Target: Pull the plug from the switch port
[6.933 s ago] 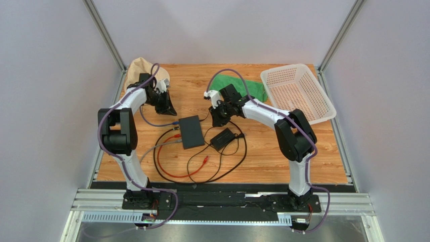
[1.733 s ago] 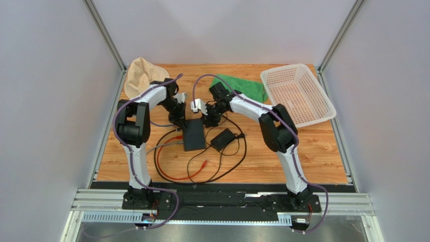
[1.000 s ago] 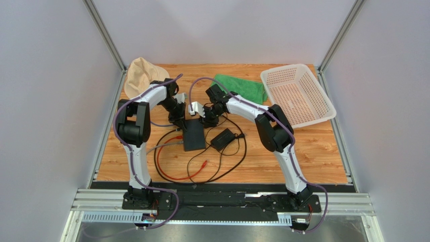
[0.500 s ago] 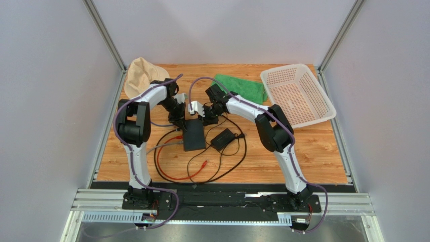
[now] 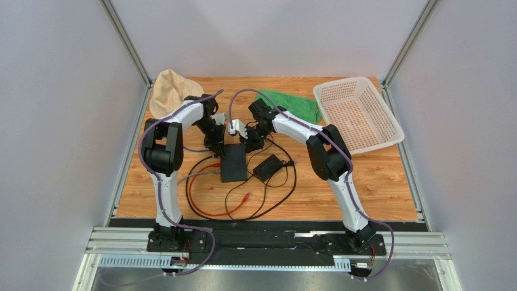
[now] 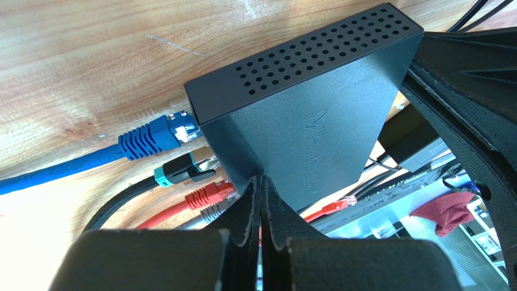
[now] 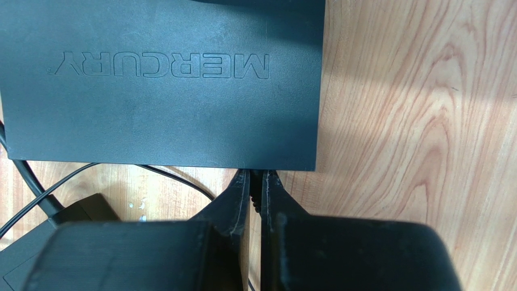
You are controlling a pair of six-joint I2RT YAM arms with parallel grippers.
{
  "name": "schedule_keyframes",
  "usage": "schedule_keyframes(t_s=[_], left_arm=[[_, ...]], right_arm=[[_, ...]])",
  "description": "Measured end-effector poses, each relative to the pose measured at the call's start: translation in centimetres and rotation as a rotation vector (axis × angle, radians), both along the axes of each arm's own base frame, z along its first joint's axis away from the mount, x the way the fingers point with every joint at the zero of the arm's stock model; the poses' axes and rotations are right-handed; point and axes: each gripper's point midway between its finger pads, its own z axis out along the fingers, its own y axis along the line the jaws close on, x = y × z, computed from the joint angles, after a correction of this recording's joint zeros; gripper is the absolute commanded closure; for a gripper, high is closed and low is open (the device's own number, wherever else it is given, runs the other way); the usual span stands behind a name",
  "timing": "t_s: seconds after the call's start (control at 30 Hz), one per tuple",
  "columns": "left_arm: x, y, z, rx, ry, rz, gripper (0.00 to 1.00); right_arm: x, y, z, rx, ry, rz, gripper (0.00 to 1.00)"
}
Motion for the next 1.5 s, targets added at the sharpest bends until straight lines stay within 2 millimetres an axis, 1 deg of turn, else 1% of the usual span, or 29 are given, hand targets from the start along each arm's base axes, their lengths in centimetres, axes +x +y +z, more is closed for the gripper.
schedule_keyframes(t_s=[0.13,0.3,0.43,0.53,0.63,0.77,0.9,1.3,1.4,1.43,1.5], left_arm=[[0.0,0.0,0.0,0.001,0.004,-0.002,1.0],[0.0,0.0,0.0,0.002,0.009,-0.007,1.0],[0.0,0.1,0.0,0.002,0.009,-0.016,1.0],[0.0,0.1,0.0,0.002,0.012,-0.021,1.0],[-0.1,0.0,0.0,0.0,0.017,-0.025,1.0],[-0.2,0.0,0.0,-0.004,0.024,-0.032,1.0],[-0.4,0.1,0.0,-0.007,0.027,-0.042,1.0],[-0.4,-0.2,0.1,-0.024,0.027,-0.05,1.0],[0.0,-1.0,0.5,-0.088,-0.019,-0.035,0.84],[0.0,-1.3,1.0,-0.116,-0.038,-0.019,0.82],[-0.7,-1.5,2.3,-0.145,-0.071,0.014,0.81]], right_arm=[[0.2,-0.1,-0.1,-0.007,0.0,-0.013,1.0],[0.6,-0.4,-0.4,-0.031,-0.034,-0.071,1.0],[1.9,0.2,-0.3,-0.039,-0.126,-0.117,1.0],[2.4,0.4,-0.2,-0.03,-0.148,-0.128,1.0],[2.1,0.3,0.0,-0.029,-0.136,-0.099,1.0],[1.5,-0.3,-0.1,-0.051,-0.077,-0.061,1.0],[1.1,-0.8,-0.2,-0.067,-0.062,-0.039,1.0],[1.3,-1.2,-0.4,-0.09,-0.088,-0.034,1.0],[1.3,-1.2,-0.4,-0.089,-0.087,-0.035,1.0],[1.3,-1.2,-0.4,-0.089,-0.087,-0.035,1.0],[1.3,-1.2,-0.4,-0.089,-0.087,-0.035,1.0]])
